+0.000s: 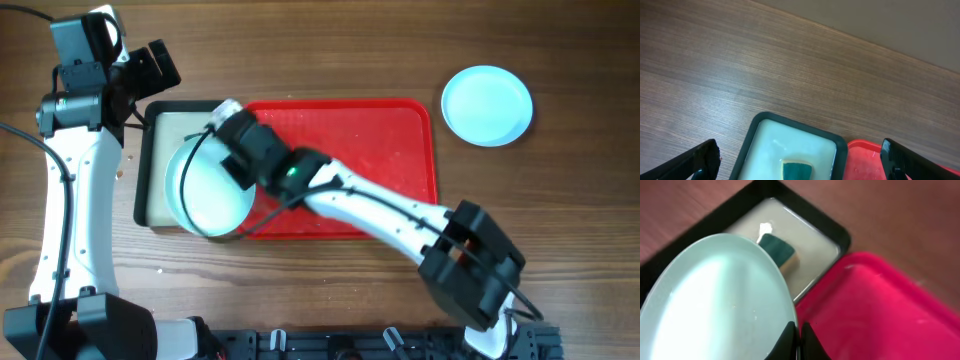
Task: Clean dirty plates on tray and stack at the side
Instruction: 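Carry the plate right toward the plate stack with the right gripper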
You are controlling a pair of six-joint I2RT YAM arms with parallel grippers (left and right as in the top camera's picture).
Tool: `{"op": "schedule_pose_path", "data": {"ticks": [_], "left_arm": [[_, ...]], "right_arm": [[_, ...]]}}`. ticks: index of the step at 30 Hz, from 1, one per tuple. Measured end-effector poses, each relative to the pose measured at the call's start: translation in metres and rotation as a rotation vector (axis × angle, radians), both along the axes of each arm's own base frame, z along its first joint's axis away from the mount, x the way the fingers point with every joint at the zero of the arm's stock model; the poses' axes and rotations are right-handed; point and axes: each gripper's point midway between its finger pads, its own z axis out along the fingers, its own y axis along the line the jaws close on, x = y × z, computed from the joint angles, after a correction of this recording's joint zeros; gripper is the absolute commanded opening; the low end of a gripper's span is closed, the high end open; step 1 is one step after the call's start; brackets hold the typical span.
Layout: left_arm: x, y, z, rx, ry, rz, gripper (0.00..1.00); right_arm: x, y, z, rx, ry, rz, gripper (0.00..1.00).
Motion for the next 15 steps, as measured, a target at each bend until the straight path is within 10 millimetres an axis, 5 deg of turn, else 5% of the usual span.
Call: {"op": "schedule_pose_path", "data": {"ticks": [6, 13, 15], "left_arm": [[0.0, 0.0, 0.0, 0.0, 0.0, 0.0, 1.0], [0.0, 0.0, 0.0, 0.0, 0.0, 0.0, 1.0], [0.0, 0.0, 0.0, 0.0, 0.0, 0.001, 1.0]], "right_arm": [[0.014, -0.037, 0.0, 0.149, 0.292, -0.049, 0.04], [0.055, -0.13, 0.061, 0.247, 0.311, -0.234, 0.04], [0.068, -0.162, 0.062, 0.246, 0.325, -0.306, 0.04]]}}
